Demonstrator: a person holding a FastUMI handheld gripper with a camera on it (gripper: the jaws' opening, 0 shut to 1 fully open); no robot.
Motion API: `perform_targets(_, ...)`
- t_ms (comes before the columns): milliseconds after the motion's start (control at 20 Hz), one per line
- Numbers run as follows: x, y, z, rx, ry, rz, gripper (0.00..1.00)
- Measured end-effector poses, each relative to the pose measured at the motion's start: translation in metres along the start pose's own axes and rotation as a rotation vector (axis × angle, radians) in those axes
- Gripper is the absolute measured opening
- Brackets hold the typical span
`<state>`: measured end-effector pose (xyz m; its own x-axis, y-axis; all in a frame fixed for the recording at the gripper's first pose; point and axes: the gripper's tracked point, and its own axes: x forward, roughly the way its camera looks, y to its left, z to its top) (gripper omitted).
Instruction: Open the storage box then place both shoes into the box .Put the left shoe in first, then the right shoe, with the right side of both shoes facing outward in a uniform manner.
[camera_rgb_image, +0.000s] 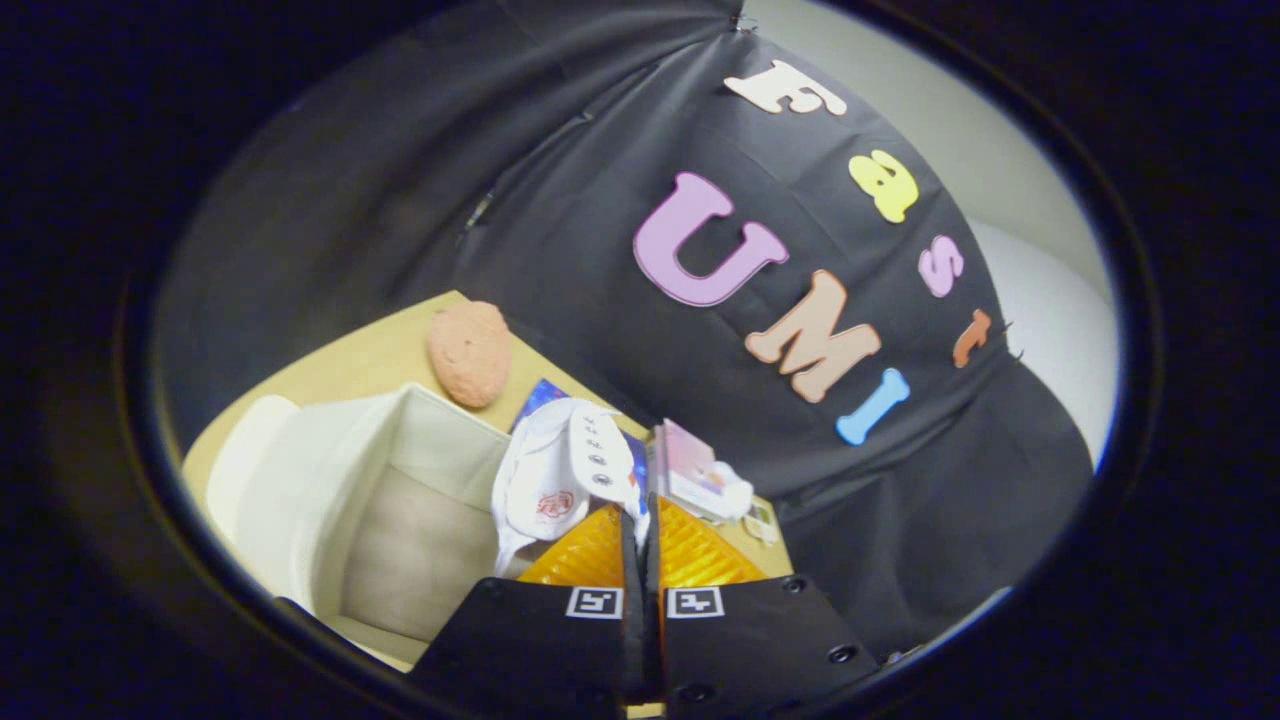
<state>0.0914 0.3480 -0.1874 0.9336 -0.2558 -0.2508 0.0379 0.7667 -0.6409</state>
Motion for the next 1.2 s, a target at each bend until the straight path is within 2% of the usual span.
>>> perform_targets(200,0.003,0.032,-0.017,0.019,0.066,0.057,0.02)
perform_targets(500,-0.01,0.04,-0.018,0.088,0.094,0.068,0.03)
perform_targets(700,-0.016,0.071,-0.036,0.11,0.124,0.139,0.02)
perform_targets(950,-0.003,0.099,-0.032,0.119,0.134,0.196,0.04)
perform_targets(1100,0.005,0.107,-0.04,0.157,0.209,0.225,0.06)
perform_targets(1200,0.012,0.123,-0.053,0.182,0.302,0.31,0.13)
